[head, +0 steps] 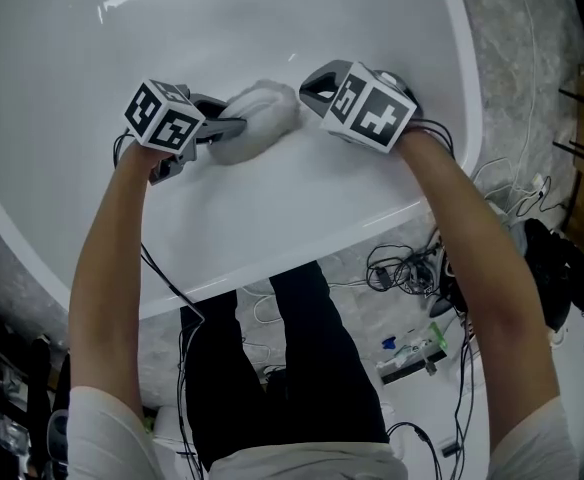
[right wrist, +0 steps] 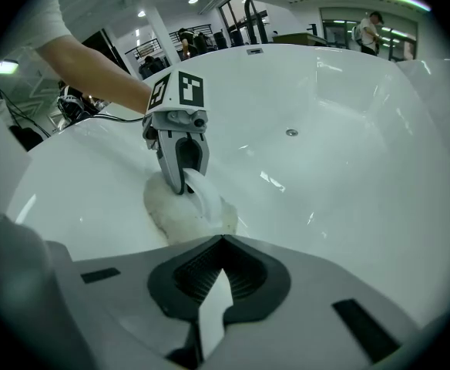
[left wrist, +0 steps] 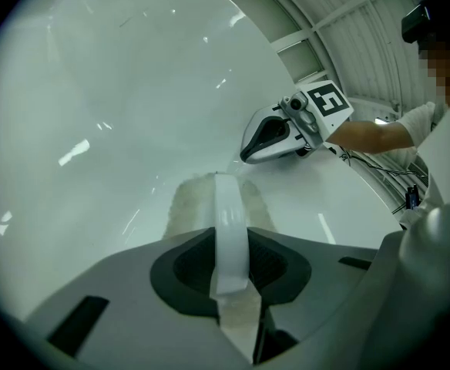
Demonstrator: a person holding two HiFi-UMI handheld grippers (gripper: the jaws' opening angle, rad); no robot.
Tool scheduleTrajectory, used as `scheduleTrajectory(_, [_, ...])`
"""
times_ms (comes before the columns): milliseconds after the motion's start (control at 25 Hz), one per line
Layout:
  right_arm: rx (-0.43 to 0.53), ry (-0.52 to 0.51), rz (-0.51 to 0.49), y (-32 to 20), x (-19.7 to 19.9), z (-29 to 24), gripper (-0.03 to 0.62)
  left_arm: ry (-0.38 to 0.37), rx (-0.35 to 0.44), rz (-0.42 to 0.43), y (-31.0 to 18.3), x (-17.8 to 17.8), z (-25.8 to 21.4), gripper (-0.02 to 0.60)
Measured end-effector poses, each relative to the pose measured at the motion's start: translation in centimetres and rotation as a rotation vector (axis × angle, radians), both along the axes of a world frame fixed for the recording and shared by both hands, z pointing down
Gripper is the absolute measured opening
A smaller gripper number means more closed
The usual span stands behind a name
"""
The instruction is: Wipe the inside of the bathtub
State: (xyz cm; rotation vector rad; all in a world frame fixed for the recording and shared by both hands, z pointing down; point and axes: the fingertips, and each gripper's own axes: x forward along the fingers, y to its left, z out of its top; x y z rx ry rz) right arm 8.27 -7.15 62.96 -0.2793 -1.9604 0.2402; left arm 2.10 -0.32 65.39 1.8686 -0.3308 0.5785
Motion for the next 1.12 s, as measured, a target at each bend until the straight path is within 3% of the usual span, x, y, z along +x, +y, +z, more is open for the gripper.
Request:
scheduleTrajectory(280, [0.028,-0.015,-0.003,-0.4,0.2,-1.2,0.018,0.015,0.052,0.030,0.9,0.8,-3.3,0.095])
scheduleTrajectory(560, [0.095,-0.079,-0.115,1.5,-0.2,-3.9,0.018,0.039,0.089,0.040,2.3,1.6,-7.4,0.095])
scheduleTrajectory(920, [0.113,-0.152,-0.129,2.0,-0.9,-7.7,0.018,0.032,0.122,0.028,4.3,2.2,-12.2,0.095])
scheduleTrajectory(1120, [0.138,-0.178,-0.196,3.5,-1.1,-8.7,0.018,0.028,0.138,0.037,4.7,2.8,-13.5,0.095])
